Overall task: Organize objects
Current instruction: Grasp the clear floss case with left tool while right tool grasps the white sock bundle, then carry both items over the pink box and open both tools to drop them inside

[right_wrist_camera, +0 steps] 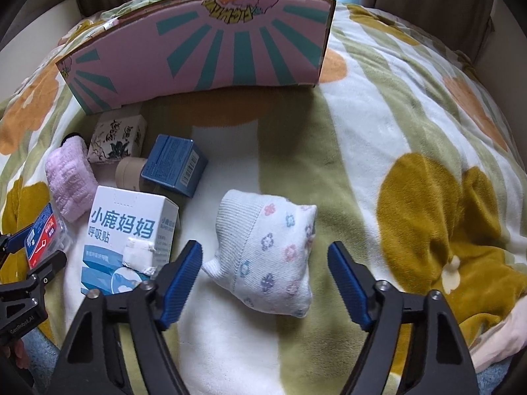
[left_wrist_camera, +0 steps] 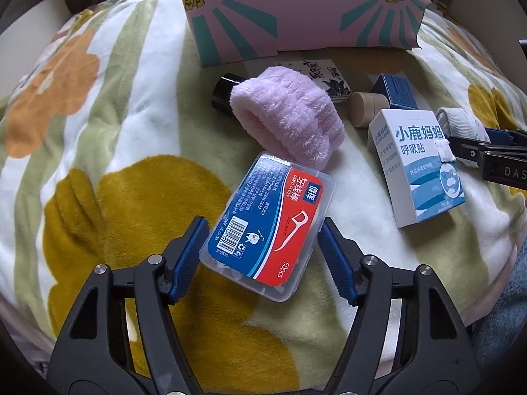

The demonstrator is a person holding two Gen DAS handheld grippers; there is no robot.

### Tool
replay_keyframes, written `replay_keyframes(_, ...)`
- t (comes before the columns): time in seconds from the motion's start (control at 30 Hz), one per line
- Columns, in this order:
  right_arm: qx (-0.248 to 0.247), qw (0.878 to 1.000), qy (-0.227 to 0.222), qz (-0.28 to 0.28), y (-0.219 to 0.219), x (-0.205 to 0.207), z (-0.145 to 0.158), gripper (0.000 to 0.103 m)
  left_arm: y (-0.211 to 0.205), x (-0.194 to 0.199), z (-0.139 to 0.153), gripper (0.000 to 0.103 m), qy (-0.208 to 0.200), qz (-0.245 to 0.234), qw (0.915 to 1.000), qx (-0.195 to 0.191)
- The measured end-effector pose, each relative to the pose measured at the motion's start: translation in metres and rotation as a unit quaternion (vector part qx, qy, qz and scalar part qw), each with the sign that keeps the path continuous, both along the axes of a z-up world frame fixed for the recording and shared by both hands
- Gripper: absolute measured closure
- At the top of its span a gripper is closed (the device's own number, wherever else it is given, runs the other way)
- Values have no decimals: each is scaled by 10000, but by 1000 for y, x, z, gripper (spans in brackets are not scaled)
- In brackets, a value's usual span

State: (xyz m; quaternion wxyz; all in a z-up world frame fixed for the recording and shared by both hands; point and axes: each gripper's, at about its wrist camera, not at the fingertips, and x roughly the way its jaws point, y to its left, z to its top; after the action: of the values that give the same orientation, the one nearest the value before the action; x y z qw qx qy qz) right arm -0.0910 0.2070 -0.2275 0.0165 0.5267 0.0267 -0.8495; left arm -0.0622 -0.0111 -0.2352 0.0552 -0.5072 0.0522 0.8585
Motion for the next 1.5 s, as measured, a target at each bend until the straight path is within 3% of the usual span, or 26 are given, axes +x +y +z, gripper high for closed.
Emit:
replay_keyframes(0.2, 68, 10000, -26, 5, -3, 0, -3, 57, -1, 0, 1, 40, 21, -19, 10000, 54)
replay_keyframes(0.3, -51, 10000, -13, -35, -1, 0, -1, 60, -2, 2, 4, 41, 59, -3, 9999, 106)
replay_keyframes(1.13, -238, 9977, 636, 20, -3, 25, 66, 61, -12, 30, 71, 48, 744, 58, 9958, 527)
replay_keyframes(1.5, -270, 9949, 954, 188, -5, 28, 112, 61, -5, 25, 137, 48, 1302, -148, 9904, 440)
